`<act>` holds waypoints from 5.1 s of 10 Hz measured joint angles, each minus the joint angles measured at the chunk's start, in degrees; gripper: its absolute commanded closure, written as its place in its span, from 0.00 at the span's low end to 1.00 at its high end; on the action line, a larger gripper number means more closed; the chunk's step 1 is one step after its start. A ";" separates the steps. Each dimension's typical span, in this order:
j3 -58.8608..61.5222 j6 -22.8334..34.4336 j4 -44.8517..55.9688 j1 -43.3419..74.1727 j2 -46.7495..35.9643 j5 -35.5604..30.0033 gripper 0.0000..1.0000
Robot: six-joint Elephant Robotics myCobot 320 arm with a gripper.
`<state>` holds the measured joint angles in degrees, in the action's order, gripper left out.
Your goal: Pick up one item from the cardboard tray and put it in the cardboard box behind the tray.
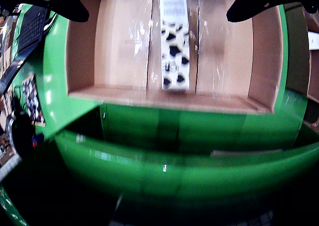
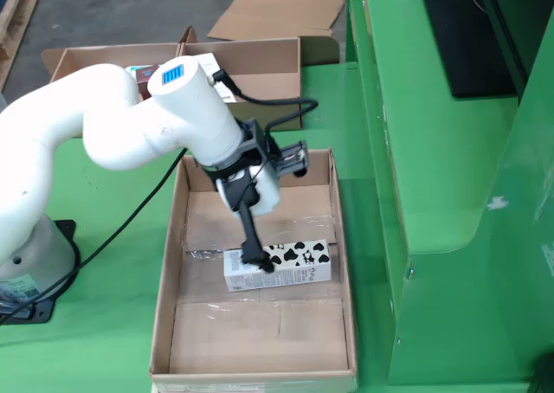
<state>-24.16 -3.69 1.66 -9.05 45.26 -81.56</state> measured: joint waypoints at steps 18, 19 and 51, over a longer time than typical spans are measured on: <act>22.67 -1.14 -7.54 0.97 15.03 -2.46 0.00; 22.67 -1.14 -5.26 1.32 15.03 -3.43 0.00; 22.50 -5.09 -24.33 2.55 38.14 1.67 0.00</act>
<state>-1.66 -8.78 -22.67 -6.50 83.40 -79.89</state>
